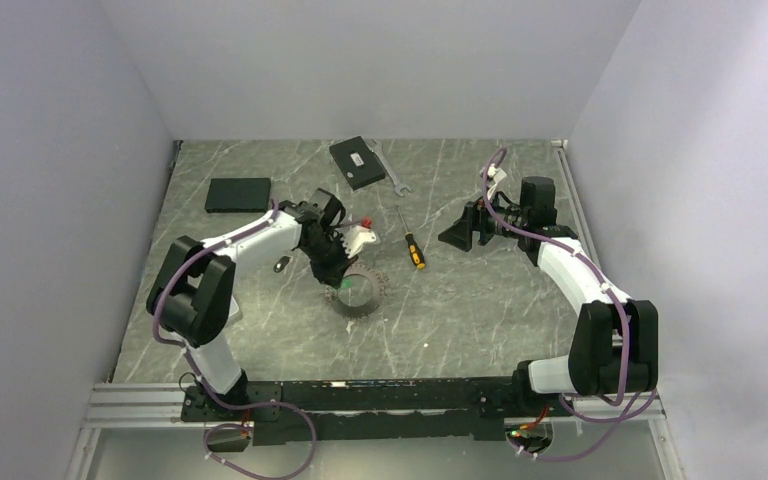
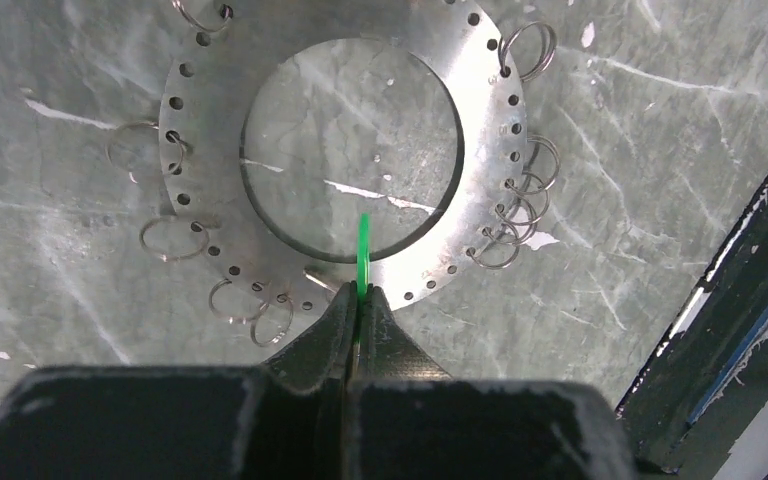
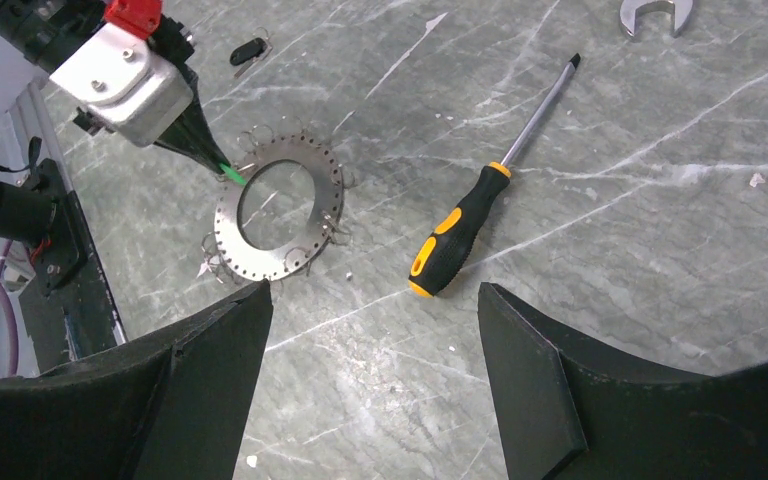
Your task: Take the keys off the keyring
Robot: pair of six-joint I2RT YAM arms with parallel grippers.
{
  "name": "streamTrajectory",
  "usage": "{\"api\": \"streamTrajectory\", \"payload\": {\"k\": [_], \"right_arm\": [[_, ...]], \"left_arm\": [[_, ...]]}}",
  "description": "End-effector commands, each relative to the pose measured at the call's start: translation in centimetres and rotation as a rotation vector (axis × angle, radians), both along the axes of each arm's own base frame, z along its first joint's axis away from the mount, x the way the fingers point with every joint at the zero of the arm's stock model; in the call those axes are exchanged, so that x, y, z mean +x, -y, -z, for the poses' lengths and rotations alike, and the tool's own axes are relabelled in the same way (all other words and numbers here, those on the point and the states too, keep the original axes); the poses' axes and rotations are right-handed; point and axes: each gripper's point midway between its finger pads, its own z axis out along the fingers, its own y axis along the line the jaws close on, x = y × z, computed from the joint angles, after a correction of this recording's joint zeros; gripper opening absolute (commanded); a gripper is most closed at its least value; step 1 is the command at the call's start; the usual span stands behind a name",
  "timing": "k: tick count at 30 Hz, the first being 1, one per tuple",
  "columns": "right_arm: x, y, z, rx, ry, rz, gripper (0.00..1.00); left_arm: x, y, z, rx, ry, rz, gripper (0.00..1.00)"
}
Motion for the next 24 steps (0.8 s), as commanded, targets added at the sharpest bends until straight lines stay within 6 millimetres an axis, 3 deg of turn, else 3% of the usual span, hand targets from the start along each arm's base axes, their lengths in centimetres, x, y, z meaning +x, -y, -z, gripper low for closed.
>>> {"api": "streamTrajectory", "payload": {"k": [1,9,15,19,24], "right_arm": [[0.1,-0.1,-1.3,0.011,0.056,-0.021,0.79],[0.1,-0.1,-1.2,0.010,0.055,-0.021,0.79],[0.1,-0.1,-1.3,0.017,0.053,-0.024,0.79],[0.1,-0.1,-1.2,0.014,0.053,-0.023,0.79],[0.2,0.0,-1.2,0.009,0.052,-0.019,0.79]], "left_arm": [[1.3,0.2,0.2,-0.081,0.002,-0.026,0.00],[-0.2,-2.5,1.6,-0.039,-0.016,-0.026,0.00],[-1.2,-4.2,4.2,0.038,-0.019,-0.006,0.00],[-1.5,-2.9,5.5,0.034,-0.062,-0.003,0.00],[-2.0,2.2,5.8,-0.025,-0.121,0.021,0.00]]}}
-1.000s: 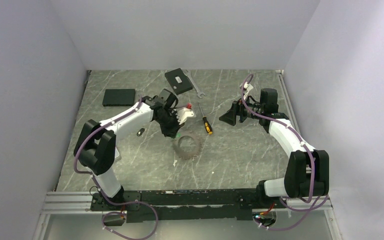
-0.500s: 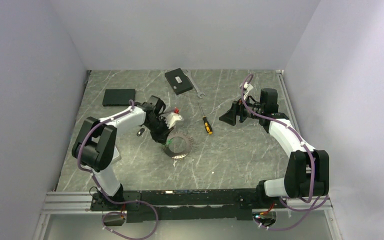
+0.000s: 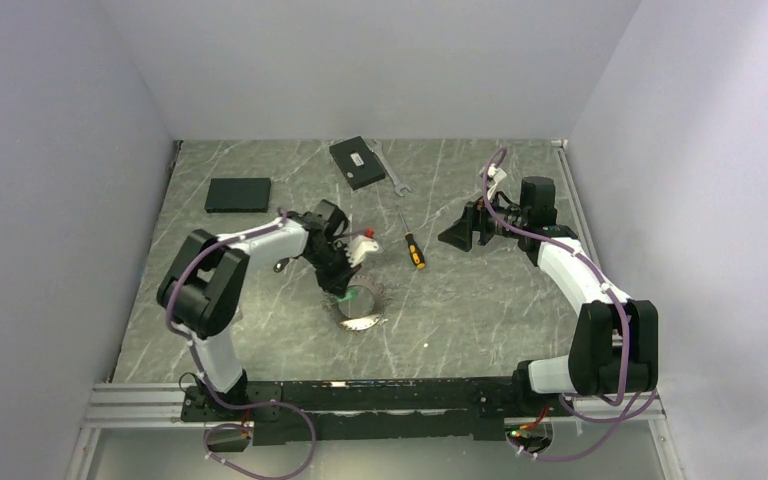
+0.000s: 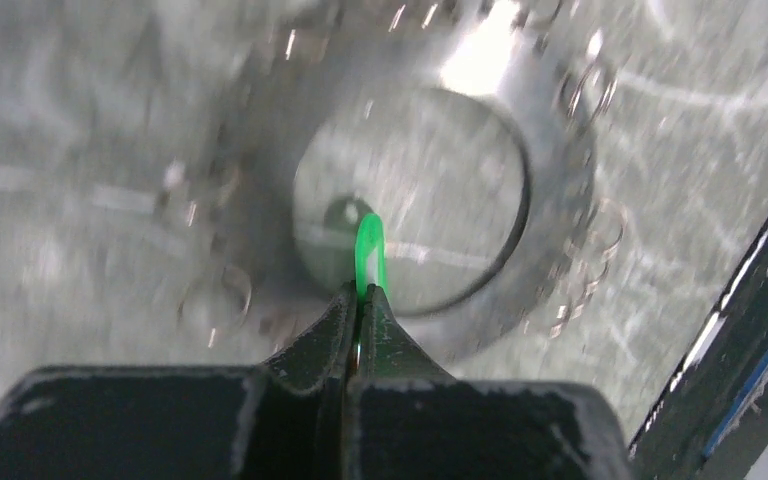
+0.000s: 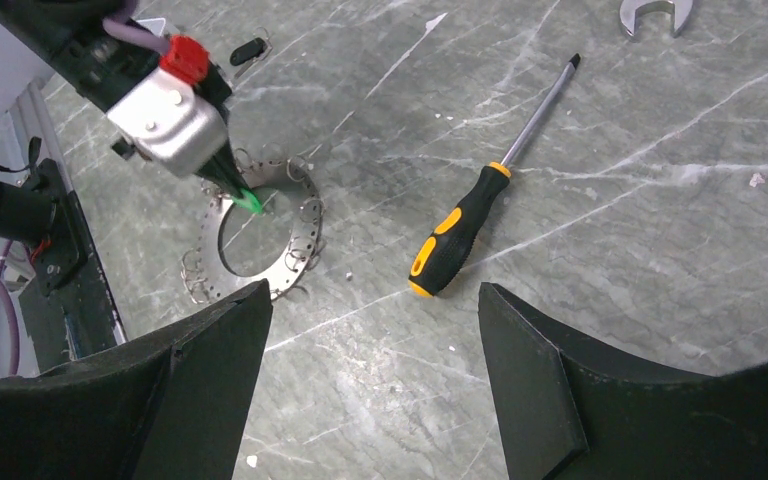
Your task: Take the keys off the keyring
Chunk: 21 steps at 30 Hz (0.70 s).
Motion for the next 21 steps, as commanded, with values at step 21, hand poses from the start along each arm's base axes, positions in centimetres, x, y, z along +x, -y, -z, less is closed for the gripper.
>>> {"api": "streamTrajectory", "payload": {"k": [21], "right_arm": [[0.1,0.2,-1.3,0.015,0.050,-0.020,0.80]], "left_arm": [[0.5,1.6,-3.3,-0.267,-0.208,-0.207,0.10]]}}
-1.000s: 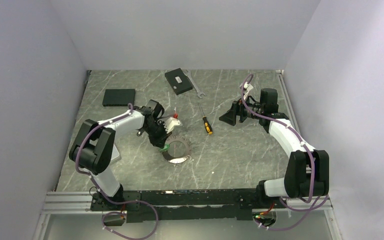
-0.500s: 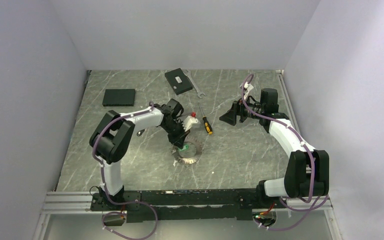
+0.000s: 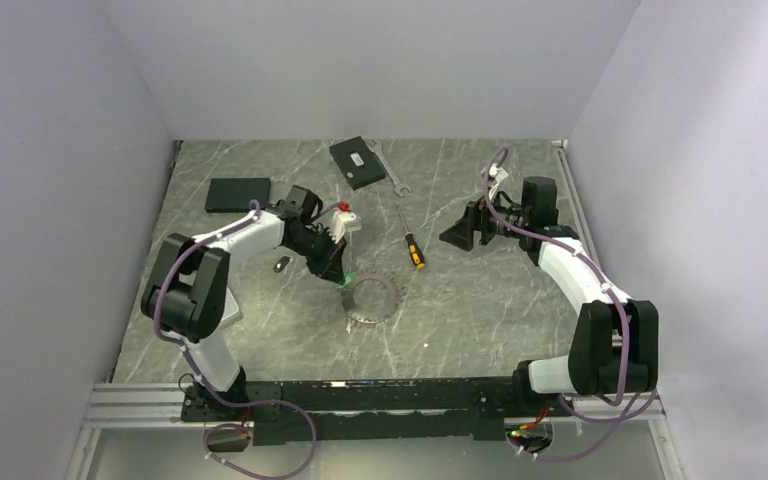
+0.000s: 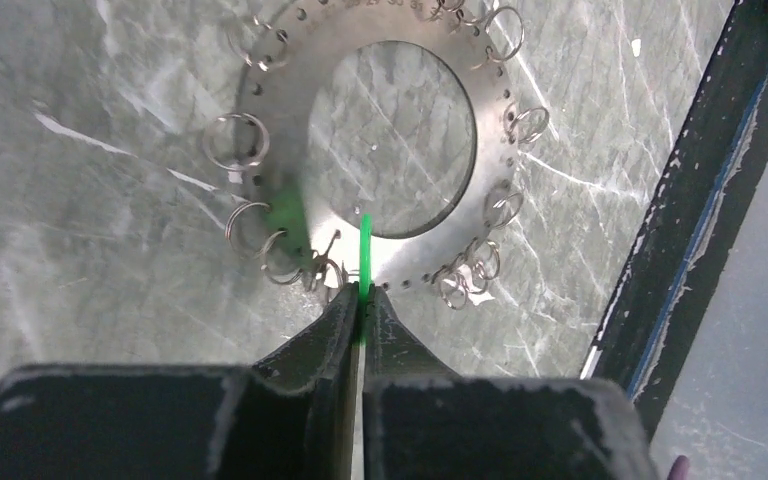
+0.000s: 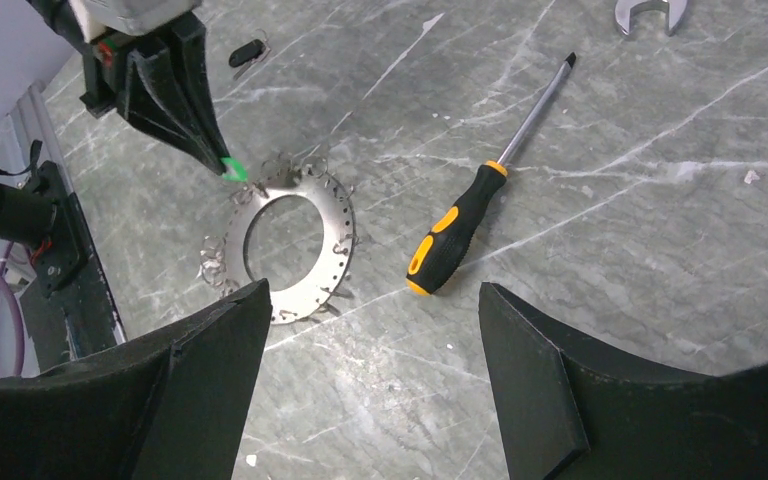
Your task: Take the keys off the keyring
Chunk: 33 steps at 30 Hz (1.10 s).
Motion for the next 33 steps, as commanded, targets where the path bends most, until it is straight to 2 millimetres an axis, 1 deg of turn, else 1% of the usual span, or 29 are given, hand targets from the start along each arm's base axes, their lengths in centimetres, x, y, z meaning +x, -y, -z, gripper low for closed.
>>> {"api": "streamTrajectory", "payload": {"k": [1,4,6,10,11,16,18,19,20,21,22,23,25,26,27,29,31,33], "right_arm": [[0.0,-0.1,-1.3,0.012,0.053,-0.027,0.80],[0.0,-0.1,-1.5,0.011,0.055,-0.024,0.80],[-0.1,0.0,-1.5,0.009,0.057,-0.022,0.80],[-0.1,0.0,-1.6,0.009,0.060,-0.019,0.80],[-0.1,0.0,-1.5,0.009,0.058,-0.019,0.80],[0.0,0.1,-1.5,0.005,0.062,-0.019,0.81],[0.0,0.2,-1.8,0.005,0.071,-0.017,0.82],[0.0,0.4,-1.8,0.005,0.073,-0.013,0.82],[0.1,0.7,-2.0,0.006,0.079,-0.006,0.83],[0.1,0.8,-2.1,0.005,0.084,-0.004,0.84],[0.1,0.8,-2.3,0.004,0.090,-0.005,0.85],[0.5,1.6,-2.3,-0.001,0.094,0.017,0.86],[0.9,2.4,-2.8,-0.009,0.110,0.040,0.94],[1.1,2.7,-3.0,-0.012,0.120,0.050,0.96],[1.3,3.0,-3.2,-0.017,0.127,0.060,0.97],[1.8,3.8,-3.8,-0.029,0.148,0.090,0.99],[2.6,5.0,-4.5,-0.038,0.159,0.133,1.00],[3.6,6.5,-5.2,-0.041,0.168,0.186,1.00]], "left_arm": [[-1.0,-0.4,1.5,-0.004,-0.127,-0.039,0.13],[-0.2,-1.4,2.3,-0.008,-0.198,-0.106,0.18],[0.3,-2.1,2.5,-0.027,-0.242,-0.156,0.21],[1.3,-3.3,2.4,-0.051,-0.253,-0.228,0.22],[1.4,-3.5,2.3,-0.054,-0.250,-0.236,0.24],[1.1,-4.1,1.8,-0.030,-0.211,-0.228,0.53],[1.5,-4.6,0.8,-0.025,-0.179,-0.237,0.68],[1.9,-4.9,0.0,-0.030,-0.155,-0.245,0.74],[2.4,-5.2,-0.8,-0.034,-0.131,-0.254,0.86],[2.9,-5.6,-1.7,-0.038,-0.104,-0.266,0.91],[3.6,-6.0,-2.6,-0.035,-0.077,-0.280,0.98],[4.3,-6.5,-3.5,-0.029,-0.053,-0.297,0.99],[5.6,-7.5,-5.1,-0.011,-0.022,-0.326,0.99],[6.3,-7.9,-6.0,-0.014,-0.013,-0.333,1.00],[6.8,-8.4,-6.8,-0.020,-0.014,-0.338,0.99],[8.6,-9.9,-8.4,-0.021,0.001,-0.387,0.99],[10.0,-11.2,-9.9,-0.033,0.013,-0.418,0.99],[12.1,-13.5,-11.6,-0.061,0.041,-0.494,1.00]]}}
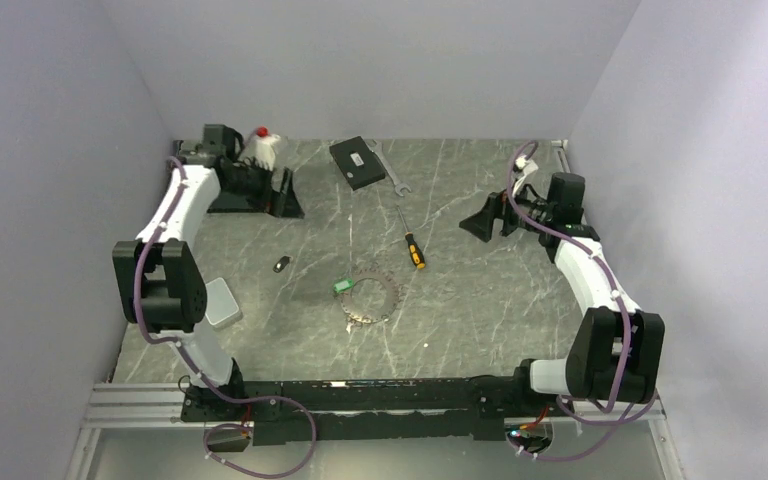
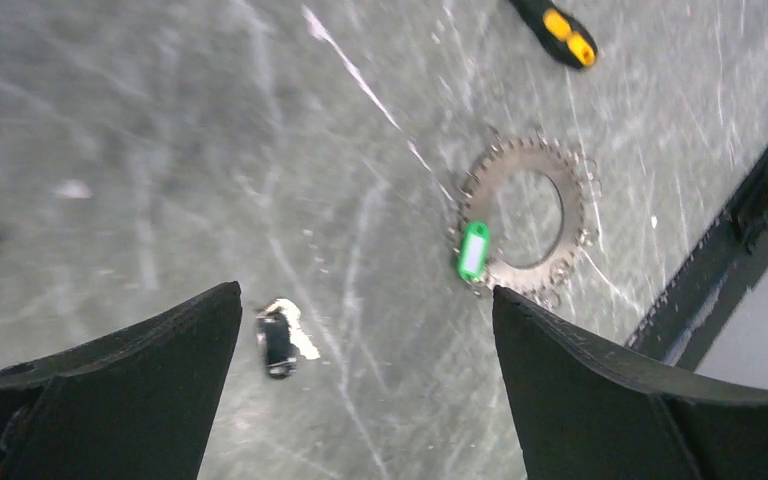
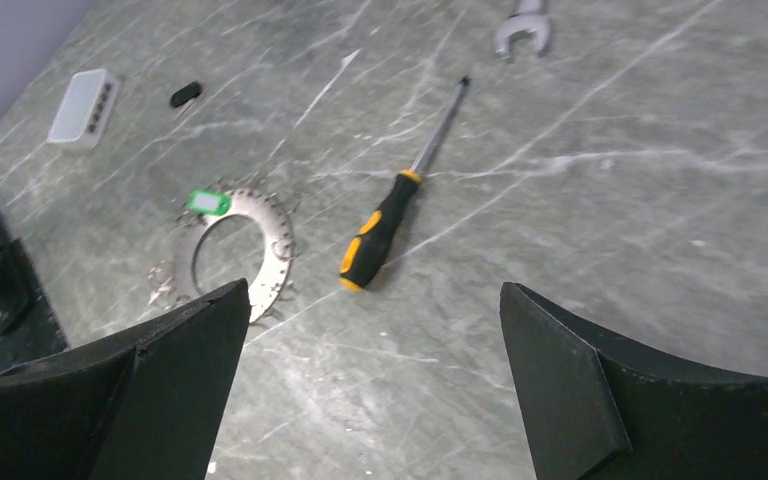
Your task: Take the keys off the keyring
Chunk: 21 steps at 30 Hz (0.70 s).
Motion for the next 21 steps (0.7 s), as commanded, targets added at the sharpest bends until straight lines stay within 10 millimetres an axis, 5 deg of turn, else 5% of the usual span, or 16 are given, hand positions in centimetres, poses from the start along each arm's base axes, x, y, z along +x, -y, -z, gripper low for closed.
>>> {"api": "streamTrajectory", "payload": {"k": [1,6,10,15,21], "right_arm": [[2.7,3.4,-4.1,-0.030,0.122,0.110,1.00],[5.6,9.0,-3.5,-0.069,0.102,0.316,1.00],[6.6,11.8,-0.4,-0.095,0.029,0.412,1.00],[6.8,12.5,3.0,-0.094,-0.035,0.452,1.00],[6.6,12.4,3.3,-0.091,-0.042,0.447,1.00]], "left_arm": [[2.8,-4.4,-2.8,-0.028,0.013,-0.118,0.99],[5.4,-9.8,-3.5,-0.023,0.052,-0.265,0.99],[5.6,-13.2,-1.6,-0.026,0.039,-0.355,0.99],[5.6,-16.2,1.1,0.050,0.055,-0.476,0.99],[5.4,-17.2,1.5,0.103,0.107,-0.540,0.99]]}}
